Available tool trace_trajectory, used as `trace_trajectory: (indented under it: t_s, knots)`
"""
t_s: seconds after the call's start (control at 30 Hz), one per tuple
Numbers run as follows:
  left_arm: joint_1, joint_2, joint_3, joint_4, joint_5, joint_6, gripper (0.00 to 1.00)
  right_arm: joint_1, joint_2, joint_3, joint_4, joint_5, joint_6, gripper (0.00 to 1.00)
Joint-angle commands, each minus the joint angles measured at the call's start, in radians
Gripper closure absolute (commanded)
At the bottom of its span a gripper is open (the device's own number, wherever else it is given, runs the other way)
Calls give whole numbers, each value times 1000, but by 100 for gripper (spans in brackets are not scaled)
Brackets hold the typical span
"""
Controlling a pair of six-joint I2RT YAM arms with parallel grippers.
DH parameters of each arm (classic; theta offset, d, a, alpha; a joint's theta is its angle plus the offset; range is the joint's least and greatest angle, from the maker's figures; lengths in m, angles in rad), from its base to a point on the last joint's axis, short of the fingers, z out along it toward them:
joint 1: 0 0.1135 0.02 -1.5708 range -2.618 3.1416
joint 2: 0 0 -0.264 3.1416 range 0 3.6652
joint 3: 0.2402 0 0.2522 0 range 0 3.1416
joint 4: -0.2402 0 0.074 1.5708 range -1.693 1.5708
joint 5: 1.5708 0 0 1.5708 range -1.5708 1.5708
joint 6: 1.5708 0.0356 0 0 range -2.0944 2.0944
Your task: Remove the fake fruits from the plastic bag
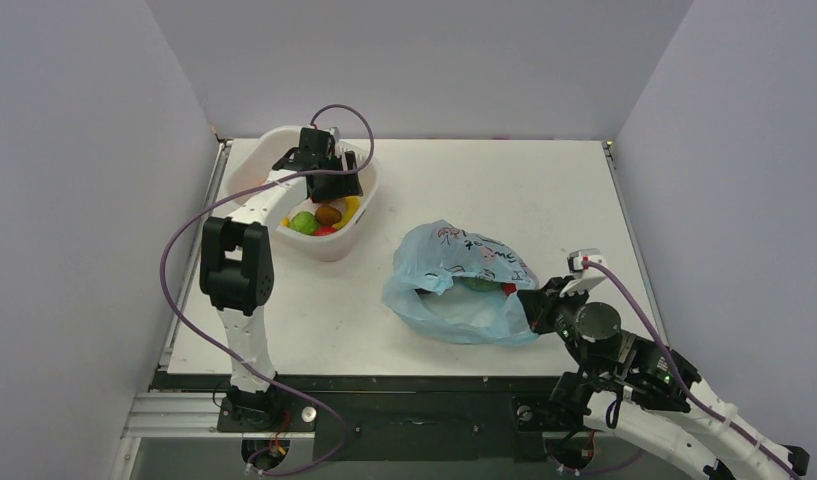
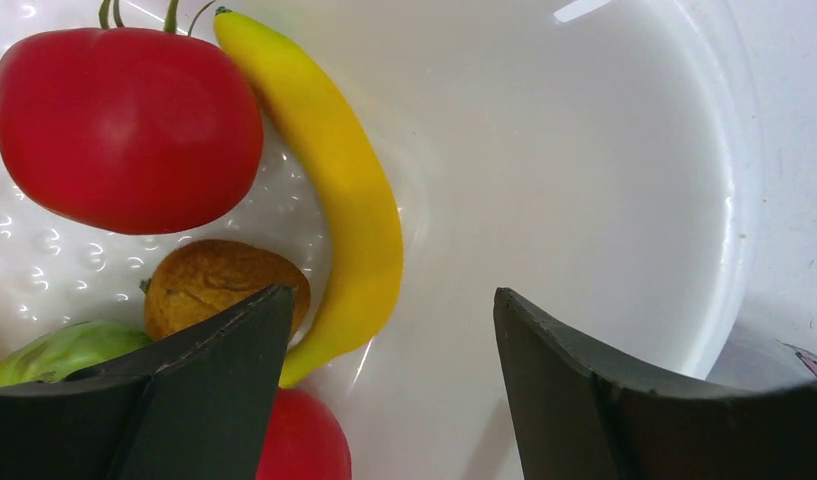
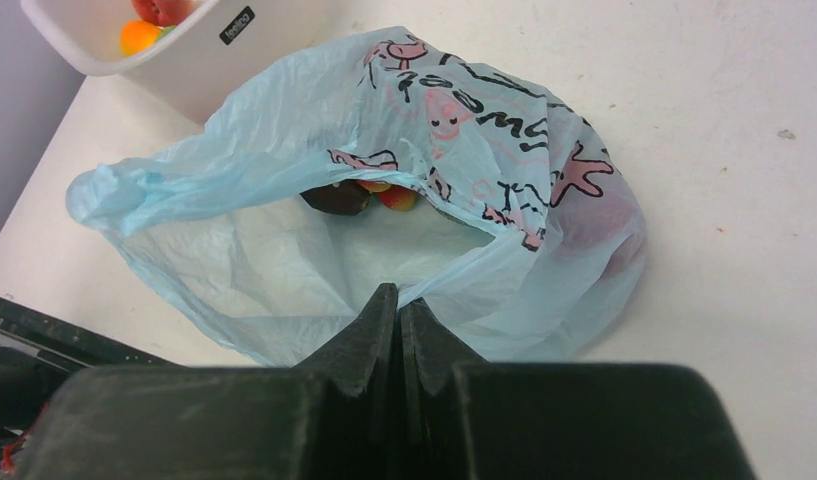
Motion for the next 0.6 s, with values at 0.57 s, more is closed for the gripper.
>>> trace_trajectory:
  t_s: [0.57]
  knots:
    - [-19, -338, -124, 134, 191, -46, 31, 6, 208, 38, -28, 80, 24, 100]
